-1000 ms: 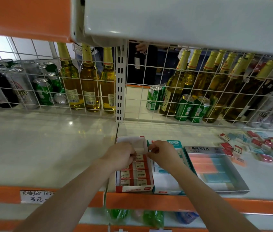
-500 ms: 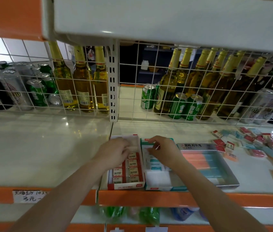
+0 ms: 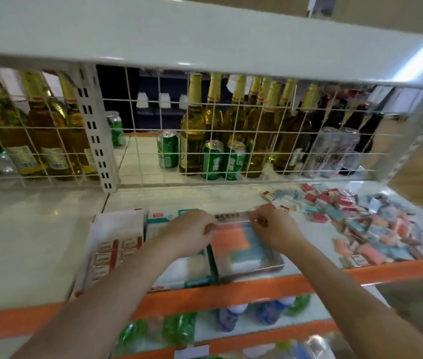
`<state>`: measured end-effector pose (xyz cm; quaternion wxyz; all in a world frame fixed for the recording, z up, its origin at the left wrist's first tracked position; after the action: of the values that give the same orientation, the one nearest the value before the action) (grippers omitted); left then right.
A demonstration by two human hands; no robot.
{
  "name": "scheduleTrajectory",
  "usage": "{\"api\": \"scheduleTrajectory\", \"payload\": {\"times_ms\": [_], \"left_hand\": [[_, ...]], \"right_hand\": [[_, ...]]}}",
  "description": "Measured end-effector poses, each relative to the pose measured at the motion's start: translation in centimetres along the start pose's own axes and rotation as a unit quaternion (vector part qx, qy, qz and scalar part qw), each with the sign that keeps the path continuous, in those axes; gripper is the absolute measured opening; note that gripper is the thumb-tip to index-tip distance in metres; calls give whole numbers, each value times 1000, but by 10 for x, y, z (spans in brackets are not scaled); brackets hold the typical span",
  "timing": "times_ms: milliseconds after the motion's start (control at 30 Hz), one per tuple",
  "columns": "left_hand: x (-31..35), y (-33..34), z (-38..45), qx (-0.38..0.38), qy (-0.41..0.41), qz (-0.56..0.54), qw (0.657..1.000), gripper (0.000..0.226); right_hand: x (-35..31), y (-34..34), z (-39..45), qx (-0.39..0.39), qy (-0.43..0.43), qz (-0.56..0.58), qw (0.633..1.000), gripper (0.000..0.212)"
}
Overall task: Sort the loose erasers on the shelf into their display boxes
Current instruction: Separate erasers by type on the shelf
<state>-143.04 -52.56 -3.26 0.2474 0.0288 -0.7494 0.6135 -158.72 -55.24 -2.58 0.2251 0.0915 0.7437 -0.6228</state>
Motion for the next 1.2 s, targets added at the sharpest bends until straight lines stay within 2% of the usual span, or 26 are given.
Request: {"api": "scheduleTrajectory", "payload": {"times_ms": [100, 267, 433, 567, 833, 967, 1067, 1200], "left_hand": [[32, 8, 17, 11, 12, -2, 1000, 25], [77, 21, 47, 34, 28, 9, 999, 22], [104, 40, 79, 16, 19, 95, 995, 40], [113, 52, 106, 7, -16, 87, 996, 42], [118, 62, 149, 38, -121, 109, 986, 38], [120, 66, 163, 54, -158, 130, 977, 43], [120, 68, 172, 58, -173, 137, 973, 43], [121, 76, 178, 44, -166, 109, 979, 32]], "right_hand": [[37, -12, -5, -3, 18, -14, 1000, 17], [93, -27, -6, -14, 37, -29, 999, 27], [135, -41, -1, -24, 35, -43, 998, 34], [160, -53, 6, -9, 33, -32, 999, 41], [186, -59, 33, -25, 10, -79, 997, 38], [191, -55, 47, -37, -12, -76, 996, 23], [193, -56, 51, -38, -22, -76, 996, 20], [192, -59, 54, -37, -30, -94, 994, 25]]}}
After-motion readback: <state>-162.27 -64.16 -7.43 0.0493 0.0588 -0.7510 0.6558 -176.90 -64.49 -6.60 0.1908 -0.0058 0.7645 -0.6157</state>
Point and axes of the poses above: each hand's wrist, its own z-axis towards the middle knuckle, its own y-axis out of the palm, x = y × z, the point moved 9 cm from there along z, towards the middle knuckle, and after that the axes turned 7 degrees about -x, right-handed, at the moved point
